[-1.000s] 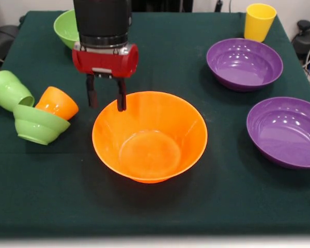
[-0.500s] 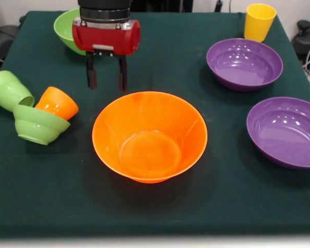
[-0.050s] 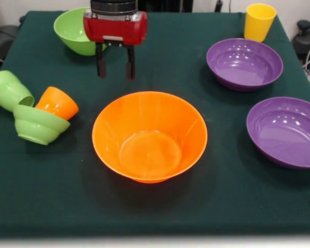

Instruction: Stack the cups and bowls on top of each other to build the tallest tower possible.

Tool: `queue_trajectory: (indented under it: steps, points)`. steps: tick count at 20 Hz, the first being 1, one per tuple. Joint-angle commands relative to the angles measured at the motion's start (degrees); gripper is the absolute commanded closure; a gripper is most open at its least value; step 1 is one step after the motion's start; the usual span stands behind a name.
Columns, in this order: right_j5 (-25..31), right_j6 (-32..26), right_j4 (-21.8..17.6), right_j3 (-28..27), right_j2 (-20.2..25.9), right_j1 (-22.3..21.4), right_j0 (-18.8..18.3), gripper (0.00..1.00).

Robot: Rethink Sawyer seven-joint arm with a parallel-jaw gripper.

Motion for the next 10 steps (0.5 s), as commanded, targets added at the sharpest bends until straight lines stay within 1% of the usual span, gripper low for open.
queue_trajectory:
  steps: [1,4,6,10]
  points:
    - [-5.0,-3.7,-8.3,4.8,-3.0,3.1,1.0,0.00]
    - [-5.7,-3.1,-9.2,6.2,-3.2,3.2,0.5,0.00]
    - [-5.4,-2.8,-9.3,8.1,-3.4,2.4,0.2,0.00]
    - [-6.6,-1.6,-11.2,11.0,-5.9,1.3,1.2,0.00]
